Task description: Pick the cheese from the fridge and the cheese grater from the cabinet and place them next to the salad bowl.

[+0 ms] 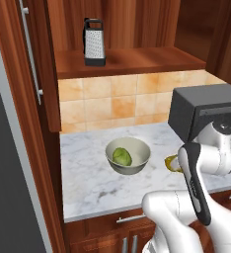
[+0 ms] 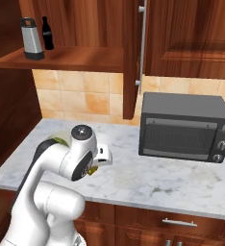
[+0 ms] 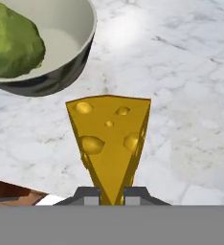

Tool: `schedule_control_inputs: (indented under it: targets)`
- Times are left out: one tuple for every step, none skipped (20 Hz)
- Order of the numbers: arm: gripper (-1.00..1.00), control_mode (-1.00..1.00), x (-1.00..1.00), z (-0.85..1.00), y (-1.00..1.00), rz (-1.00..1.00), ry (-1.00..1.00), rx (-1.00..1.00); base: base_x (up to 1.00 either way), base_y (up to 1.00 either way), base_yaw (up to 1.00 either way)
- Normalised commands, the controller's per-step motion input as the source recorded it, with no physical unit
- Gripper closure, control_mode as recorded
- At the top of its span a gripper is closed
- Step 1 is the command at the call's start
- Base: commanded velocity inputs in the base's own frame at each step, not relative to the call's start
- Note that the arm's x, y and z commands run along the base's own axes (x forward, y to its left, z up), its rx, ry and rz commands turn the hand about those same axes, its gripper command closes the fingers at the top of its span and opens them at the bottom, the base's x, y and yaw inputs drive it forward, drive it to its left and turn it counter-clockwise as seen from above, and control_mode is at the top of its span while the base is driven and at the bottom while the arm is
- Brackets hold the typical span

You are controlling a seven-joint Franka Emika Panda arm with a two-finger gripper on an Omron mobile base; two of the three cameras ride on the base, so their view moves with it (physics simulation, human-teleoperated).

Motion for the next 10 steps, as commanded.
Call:
schedule_control_inputs:
  targets:
    - [1.0,-1.0,0.38,-0.34,0.0,0.0,-0.03,0.0,0.0,0.0,0.0]
    - [1.0,-1.0,0.45,-0.34,0.0,0.0,-0.04,0.0,0.0,0.0,0.0]
    - [1.0,-1.0,0.46,-0.33,0.0,0.0,-0.04,0.0,0.0,0.0,0.0]
    - [1.0,-1.0,0.43,-0.28,0.0,0.0,-0.03,0.0,0.0,0.0,0.0]
    - [1.0,-1.0,0.31,-0.07,0.0,0.01,-0.01,0.0,0.0,0.0,0.0]
    - [1.0,-1.0,0.21,0.0,-0.04,0.06,0.0,0.0,0.0,0.0,0.0]
    - [1.0,-1.0,0.14,0.0,-0.05,0.12,0.0,0.0,0.0,0.0,0.0]
    - [1.0,-1.0,0.09,0.0,-0.1,0.18,0.0,0.0,0.0,0.0,0.0]
    - [1.0,-1.0,0.04,0.0,-0.11,0.2,0.0,0.0,0.0,0.0,0.0]
    - [1.0,-1.0,0.04,0.0,-0.07,0.2,0.0,0.0,0.0,0.0,0.0]
